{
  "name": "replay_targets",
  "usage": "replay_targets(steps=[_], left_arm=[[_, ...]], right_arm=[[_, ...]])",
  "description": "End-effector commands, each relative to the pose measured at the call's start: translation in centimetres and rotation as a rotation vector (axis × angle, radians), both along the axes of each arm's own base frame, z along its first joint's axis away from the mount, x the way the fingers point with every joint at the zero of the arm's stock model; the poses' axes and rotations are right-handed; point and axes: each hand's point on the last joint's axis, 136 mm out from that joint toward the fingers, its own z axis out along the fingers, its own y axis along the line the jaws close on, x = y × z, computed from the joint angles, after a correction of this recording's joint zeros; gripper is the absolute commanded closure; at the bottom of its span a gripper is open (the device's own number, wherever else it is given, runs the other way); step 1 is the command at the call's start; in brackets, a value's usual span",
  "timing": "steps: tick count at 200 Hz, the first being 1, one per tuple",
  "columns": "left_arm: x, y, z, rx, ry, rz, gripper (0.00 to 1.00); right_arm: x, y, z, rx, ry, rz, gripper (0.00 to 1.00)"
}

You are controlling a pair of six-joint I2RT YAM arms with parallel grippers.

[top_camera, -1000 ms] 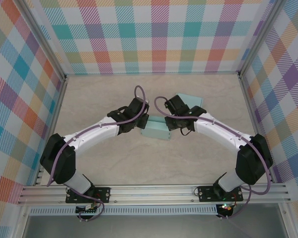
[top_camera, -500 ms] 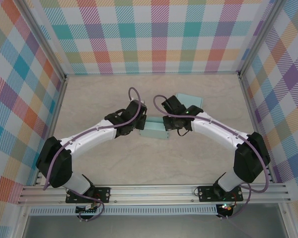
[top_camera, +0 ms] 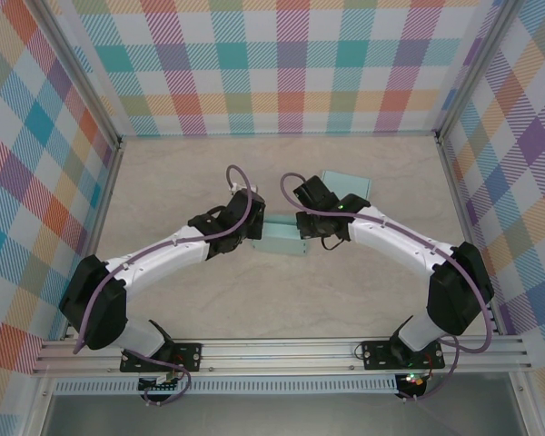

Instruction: Fold the paper box

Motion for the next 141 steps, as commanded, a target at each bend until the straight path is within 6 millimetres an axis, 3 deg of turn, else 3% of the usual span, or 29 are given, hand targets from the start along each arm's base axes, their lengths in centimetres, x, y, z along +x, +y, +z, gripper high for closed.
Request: replay_targets(steps=[1, 34, 141], left_arm=[[-0.4, 0.1, 0.0, -0.034, -0.008, 0.035, 1.00], [-0.7, -0.1, -0.3, -0.047, -0.006, 0.034, 1.00], [-0.8, 0.6, 0.0, 0.016, -0.022, 0.038, 1.00]], right_arm=[[0.7, 0.4, 0.1, 0.025, -0.015, -0.041, 0.84], [1.0, 1.0, 0.3, 0.056, -0.021, -0.043, 0.81], [0.6, -0.6, 1.0, -0.022, -0.034, -0.040, 0.71]])
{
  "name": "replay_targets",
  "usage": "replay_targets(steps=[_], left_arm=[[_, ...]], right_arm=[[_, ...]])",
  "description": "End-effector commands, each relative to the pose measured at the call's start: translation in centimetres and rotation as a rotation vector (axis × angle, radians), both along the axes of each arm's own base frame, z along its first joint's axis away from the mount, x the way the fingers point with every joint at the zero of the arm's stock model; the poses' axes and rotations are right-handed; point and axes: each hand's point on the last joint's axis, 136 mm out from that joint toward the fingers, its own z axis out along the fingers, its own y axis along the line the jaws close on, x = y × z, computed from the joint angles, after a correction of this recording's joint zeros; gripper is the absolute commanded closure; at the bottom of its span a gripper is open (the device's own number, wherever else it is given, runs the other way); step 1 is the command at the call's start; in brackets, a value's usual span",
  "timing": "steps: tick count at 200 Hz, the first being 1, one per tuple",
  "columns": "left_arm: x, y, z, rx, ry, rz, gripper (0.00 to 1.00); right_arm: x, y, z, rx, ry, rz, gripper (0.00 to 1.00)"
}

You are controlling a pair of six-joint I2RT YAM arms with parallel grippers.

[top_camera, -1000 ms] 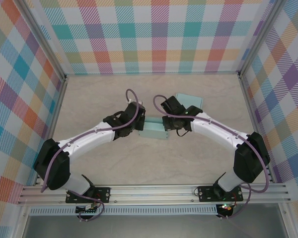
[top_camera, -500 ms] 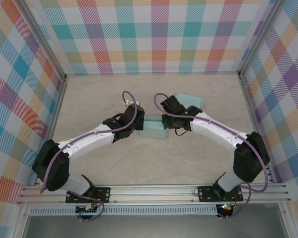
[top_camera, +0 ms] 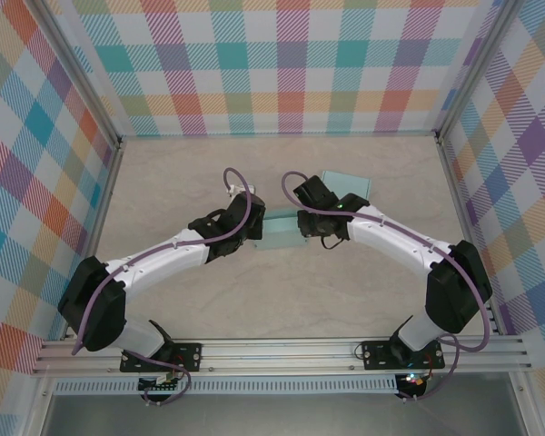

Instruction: Fold the paper box

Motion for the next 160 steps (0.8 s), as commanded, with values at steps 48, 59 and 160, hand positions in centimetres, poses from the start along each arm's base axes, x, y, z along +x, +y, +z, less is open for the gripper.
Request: replay_targets(steps=[48, 59, 160], left_arm=[[-0.7, 0.1, -0.2, 0.094, 0.004, -0.056, 1.00], [-0.6, 0.0, -0.1, 0.100, 0.000, -0.066, 1.00], [-0.3, -0.8, 0.1, 0.159, 0.012, -0.121, 1.00]], right_arm=[[2.4, -0.2, 2.6, -0.117, -0.103, 0.131, 0.54], [3.1, -0.1, 3.1, -0.126, -0.128, 0.193, 0.55], [10.6, 2.3, 5.2, -0.005, -0.344, 0.737, 0.56]])
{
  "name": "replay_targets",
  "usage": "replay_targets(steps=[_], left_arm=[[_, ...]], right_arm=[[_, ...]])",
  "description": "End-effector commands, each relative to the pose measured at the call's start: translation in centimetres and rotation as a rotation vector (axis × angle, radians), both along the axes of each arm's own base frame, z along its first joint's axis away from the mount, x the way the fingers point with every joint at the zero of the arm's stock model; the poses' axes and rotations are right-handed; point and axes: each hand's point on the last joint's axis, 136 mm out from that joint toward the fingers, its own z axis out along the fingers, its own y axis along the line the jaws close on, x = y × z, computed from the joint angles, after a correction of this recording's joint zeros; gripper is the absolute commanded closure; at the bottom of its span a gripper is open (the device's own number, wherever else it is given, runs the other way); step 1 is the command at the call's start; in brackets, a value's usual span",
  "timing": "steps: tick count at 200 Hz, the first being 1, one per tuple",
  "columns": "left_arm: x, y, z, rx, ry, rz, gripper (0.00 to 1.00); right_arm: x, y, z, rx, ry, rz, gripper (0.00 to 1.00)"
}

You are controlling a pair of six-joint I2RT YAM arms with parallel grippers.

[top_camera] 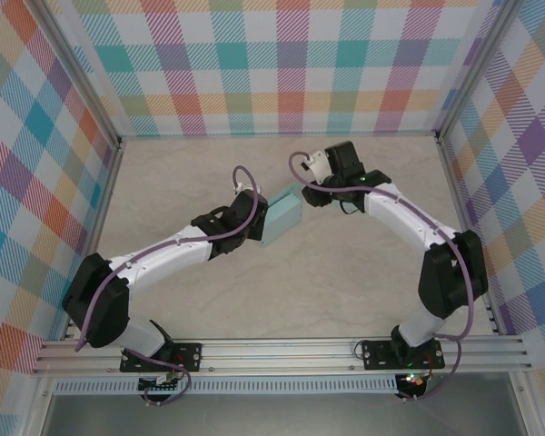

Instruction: Fold the paper box

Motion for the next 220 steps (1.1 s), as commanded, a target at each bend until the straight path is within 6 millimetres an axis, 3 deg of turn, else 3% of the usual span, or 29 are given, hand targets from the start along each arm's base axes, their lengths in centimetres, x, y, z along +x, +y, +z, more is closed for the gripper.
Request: replay_targets(steps=[1, 58, 141, 197, 220], left_arm=[[-0.4, -0.6, 0.1, 0.038, 0.009, -0.033, 1.00], [-0.4, -0.7, 0.1, 0.049, 0.009, -0.041, 1.00], [-0.5, -0.7, 0.1, 0.054, 0.009, -0.046, 1.00], [-0.5, -0.8, 0.0, 0.054, 0.012, -0.048, 1.00], [-0.4, -0.8, 0.0, 0.051, 0.012, -0.046, 1.00]], right_arm=[[1.3, 2.6, 1.2, 0.027, -0.066, 0.189, 0.56], [2.2, 3.6, -0.6, 0.000, 0.011, 0.260, 0.59], [1.1, 3.1, -1.8, 0.041, 0.105, 0.295, 0.64], [1.7, 3.3, -2.6, 0.035, 0.138, 0.294, 0.71], [1.6, 3.5, -2.6, 0.042, 0.150, 0.297, 0.81]])
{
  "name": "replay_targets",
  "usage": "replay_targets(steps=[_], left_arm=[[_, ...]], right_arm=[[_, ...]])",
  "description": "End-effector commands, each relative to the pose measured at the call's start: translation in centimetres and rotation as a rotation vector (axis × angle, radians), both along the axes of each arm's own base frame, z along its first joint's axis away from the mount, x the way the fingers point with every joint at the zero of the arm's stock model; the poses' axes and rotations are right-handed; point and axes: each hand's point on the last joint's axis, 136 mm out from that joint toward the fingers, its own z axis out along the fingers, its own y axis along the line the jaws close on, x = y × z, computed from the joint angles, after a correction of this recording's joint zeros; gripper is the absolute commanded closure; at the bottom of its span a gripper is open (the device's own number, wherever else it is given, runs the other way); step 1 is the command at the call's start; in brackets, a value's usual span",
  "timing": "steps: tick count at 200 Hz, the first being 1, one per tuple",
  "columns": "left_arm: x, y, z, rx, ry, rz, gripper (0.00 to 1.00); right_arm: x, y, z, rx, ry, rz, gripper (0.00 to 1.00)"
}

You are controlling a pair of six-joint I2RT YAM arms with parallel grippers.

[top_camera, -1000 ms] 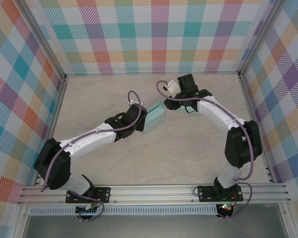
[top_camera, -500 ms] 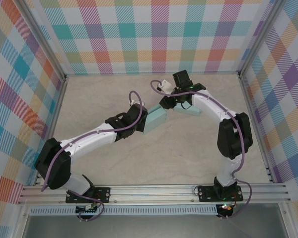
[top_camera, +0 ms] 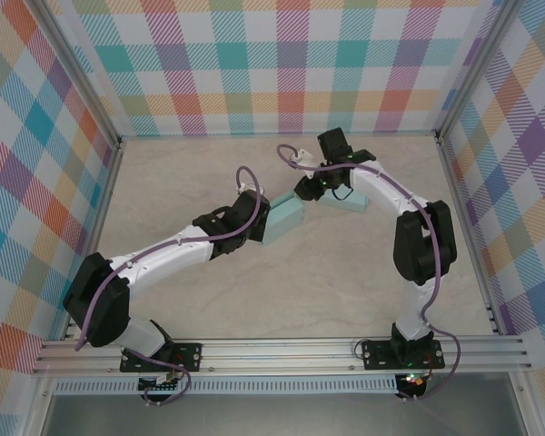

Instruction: Fold the paper box

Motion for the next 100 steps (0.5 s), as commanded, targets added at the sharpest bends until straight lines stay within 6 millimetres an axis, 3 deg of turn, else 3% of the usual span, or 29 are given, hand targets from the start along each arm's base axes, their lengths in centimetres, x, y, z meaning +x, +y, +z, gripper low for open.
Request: replay_targets(steps=[1, 32, 100], left_arm=[[-0.3, -0.4, -0.1, 0.032, 0.013, -0.020, 1.00], [-0.1, -0.5, 0.1, 0.028, 0.008, -0.012, 1.00], [0.3, -0.8, 0.2, -0.041, -0.006, 0.043, 1.00]], right_arm=[[-0.1, 0.4, 0.8, 0.032, 0.014, 0.030, 0.82], [-0.5, 0.4, 0.6, 0.040, 0.048, 0.021, 1.00], [-1.5, 0.0, 1.1, 0.040, 0.094, -0.116, 1.00]])
